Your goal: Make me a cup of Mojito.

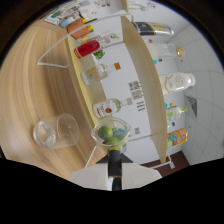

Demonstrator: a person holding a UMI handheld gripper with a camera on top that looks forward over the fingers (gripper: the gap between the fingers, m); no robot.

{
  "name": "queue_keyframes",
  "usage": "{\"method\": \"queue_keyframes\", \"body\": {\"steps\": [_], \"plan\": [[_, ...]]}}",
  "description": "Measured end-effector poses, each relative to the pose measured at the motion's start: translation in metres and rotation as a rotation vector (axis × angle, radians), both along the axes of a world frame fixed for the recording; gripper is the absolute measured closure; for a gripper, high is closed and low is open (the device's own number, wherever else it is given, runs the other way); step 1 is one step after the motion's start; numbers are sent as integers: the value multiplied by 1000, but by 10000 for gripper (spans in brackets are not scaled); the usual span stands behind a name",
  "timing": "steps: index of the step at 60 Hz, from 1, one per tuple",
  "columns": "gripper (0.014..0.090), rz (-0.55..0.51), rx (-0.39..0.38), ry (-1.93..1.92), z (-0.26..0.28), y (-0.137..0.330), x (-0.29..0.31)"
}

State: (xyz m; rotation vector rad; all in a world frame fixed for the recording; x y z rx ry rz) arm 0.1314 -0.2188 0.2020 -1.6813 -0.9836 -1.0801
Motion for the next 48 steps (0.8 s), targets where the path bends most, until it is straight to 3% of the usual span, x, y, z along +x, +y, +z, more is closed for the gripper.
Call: {"method": "queue_keyframes", "body": {"steps": [24,34,48], "plan": [[897,158,8,-268,-3,3,-28],[896,159,3,-212,-5,-1,-30],[896,85,89,223,36,-11,-25]]}}
